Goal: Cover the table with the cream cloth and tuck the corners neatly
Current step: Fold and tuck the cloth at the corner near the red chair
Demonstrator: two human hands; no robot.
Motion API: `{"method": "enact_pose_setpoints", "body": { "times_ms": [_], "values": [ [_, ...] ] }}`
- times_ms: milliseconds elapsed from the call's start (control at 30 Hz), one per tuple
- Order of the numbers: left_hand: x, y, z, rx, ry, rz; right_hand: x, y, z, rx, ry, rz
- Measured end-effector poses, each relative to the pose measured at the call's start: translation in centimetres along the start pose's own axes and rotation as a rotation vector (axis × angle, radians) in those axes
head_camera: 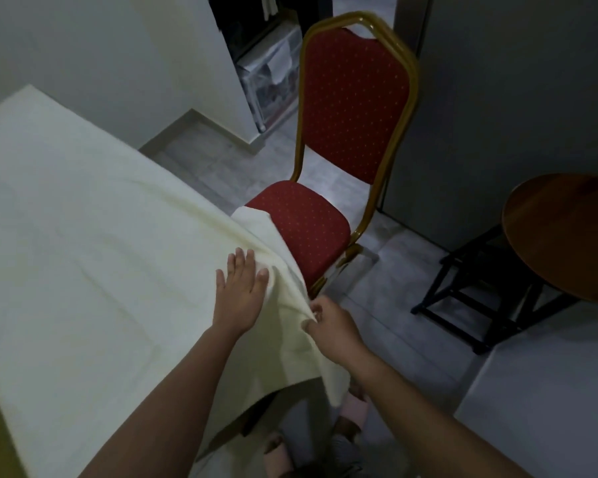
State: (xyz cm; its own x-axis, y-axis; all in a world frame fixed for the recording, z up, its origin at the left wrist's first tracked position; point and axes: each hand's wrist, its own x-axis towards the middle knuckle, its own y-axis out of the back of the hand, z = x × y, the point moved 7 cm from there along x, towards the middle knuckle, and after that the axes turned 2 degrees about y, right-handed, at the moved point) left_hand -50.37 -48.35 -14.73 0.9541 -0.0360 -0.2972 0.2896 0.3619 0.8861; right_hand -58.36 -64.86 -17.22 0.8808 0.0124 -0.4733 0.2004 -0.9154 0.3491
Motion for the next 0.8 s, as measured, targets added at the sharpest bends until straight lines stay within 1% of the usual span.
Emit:
{"method": "enact_pose_setpoints", "body": {
  "times_ms": [67, 100, 133, 200, 233, 333, 367, 400, 433, 533, 600, 667, 733, 800],
  "values": [
    [-0.2, 0.2, 0.1, -0.01, -0.017, 0.016, -1.1, 0.3, -0.6, 0.176, 0.025, -0.073],
    [-0.3, 0.3, 0.2, -0.005, -0.035, 0.032, -1.3, 0.6, -0.2, 0.167, 0.034, -0.067],
    [-0.4, 0.3, 0.3, 0.003, -0.055, 0.045, -1.2, 1.1, 0.6, 0.086, 0.042, -0.026],
    [-1.1, 0.2, 0.1, 0.026, -0.057, 0.034, -0.9, 1.9, 2.6, -0.244, 0.039, 0.073],
    [-1.5, 0.1, 0.0, 0.043, -0.051, 0.031, -0.8, 1.7, 3.0, -0.355, 0.049, 0.097],
    [-2.6, 0.1, 0.0, 0.036, -0.044, 0.047, -0.9, -0.5, 1.2, -0.578, 0.17, 0.122],
    [-2.7, 0.3, 0.0, 0.026, -0.05, 0.062, -1.3, -1.4, 0.5, -0.597, 0.198, 0.149],
    [-2.7, 0.4, 0.1, 0.017, -0.052, 0.082, -1.6, -2.1, 0.5, -0.576, 0.205, 0.173],
    [-2.5, 0.6, 0.2, 0.009, -0.049, 0.101, -1.8, -2.6, 1.1, -0.523, 0.167, 0.191],
    [-1.0, 0.9, 1.1, 0.045, -0.073, 0.126, -0.4, -2.8, 5.8, -0.34, -0.019, 0.206],
    [0.1, 0.5, 2.0, 0.076, -0.114, 0.088, 0.9, -2.3, 8.6, -0.338, -0.082, 0.214],
    [0.5, 0.0, 2.4, 0.087, -0.131, 0.054, 1.6, -1.2, 9.8, -0.342, -0.136, 0.266],
    [0.3, -0.4, 2.1, 0.1, -0.136, 0.051, 0.9, -0.2, 9.4, -0.361, -0.123, 0.367],
    [-0.1, -0.4, 1.4, 0.098, -0.135, 0.056, -2.3, 1.1, 7.2, -0.358, 0.025, 0.591]
  ]
}}
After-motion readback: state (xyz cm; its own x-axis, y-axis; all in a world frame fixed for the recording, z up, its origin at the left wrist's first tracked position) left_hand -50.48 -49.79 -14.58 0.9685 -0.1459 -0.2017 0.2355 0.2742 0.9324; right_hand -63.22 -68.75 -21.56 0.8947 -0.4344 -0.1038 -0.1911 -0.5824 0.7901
